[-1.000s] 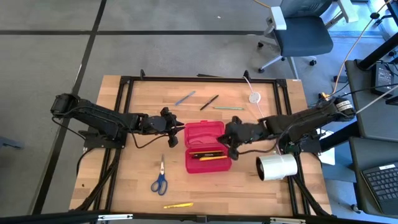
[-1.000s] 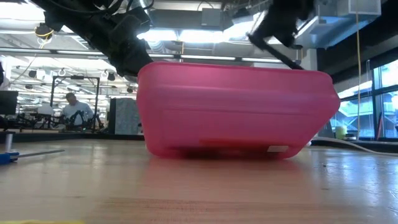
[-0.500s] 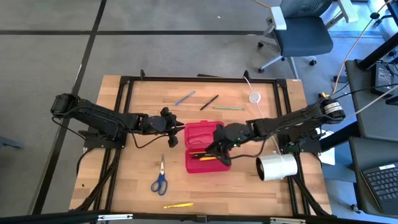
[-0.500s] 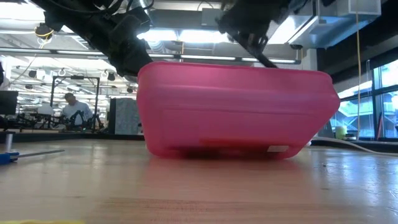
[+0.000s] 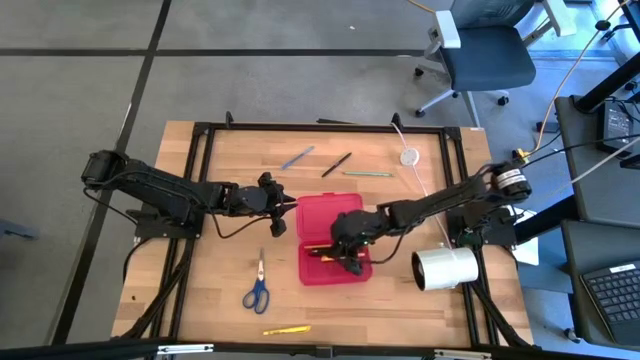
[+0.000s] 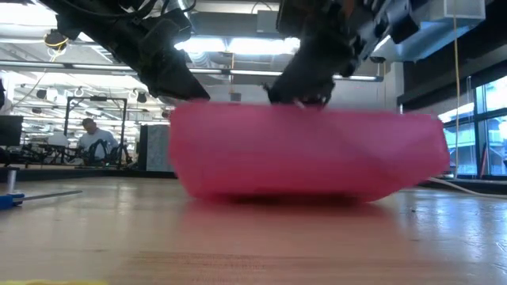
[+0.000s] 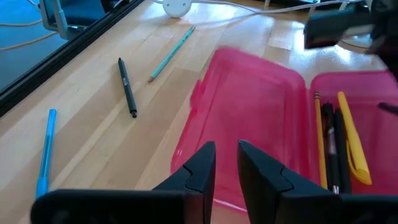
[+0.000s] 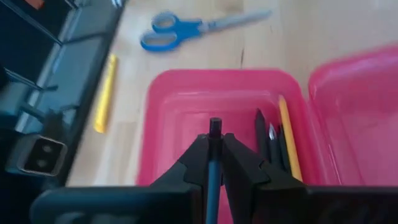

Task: Pick & place school supplies into a supply box
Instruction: Put the bottom black pen into the red supply box

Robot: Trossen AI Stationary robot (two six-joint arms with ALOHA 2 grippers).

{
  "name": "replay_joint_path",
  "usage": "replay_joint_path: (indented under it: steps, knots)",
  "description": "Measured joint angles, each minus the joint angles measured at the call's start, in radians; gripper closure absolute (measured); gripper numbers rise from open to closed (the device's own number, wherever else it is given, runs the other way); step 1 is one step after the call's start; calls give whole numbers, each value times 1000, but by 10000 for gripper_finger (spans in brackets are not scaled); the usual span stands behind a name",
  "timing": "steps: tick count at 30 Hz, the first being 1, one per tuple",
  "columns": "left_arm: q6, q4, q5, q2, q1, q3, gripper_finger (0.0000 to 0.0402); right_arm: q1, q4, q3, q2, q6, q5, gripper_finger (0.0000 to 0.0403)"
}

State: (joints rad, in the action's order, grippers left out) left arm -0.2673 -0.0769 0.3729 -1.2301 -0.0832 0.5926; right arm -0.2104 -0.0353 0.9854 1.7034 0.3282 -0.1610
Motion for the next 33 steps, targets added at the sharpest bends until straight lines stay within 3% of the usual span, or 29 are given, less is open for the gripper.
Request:
replay_joint_path:
  steps: [12,20,33]
  knots:
    - [0,7,0,0,0,0,343,-2,-85,0,127,-44,-3,364]
    - [0,7,0,0,0,0,339,-3,-161,0,189,-53,-128,364]
    - [0,7,0,0,0,0,339,-3,-171,0,203,-72,-182,363]
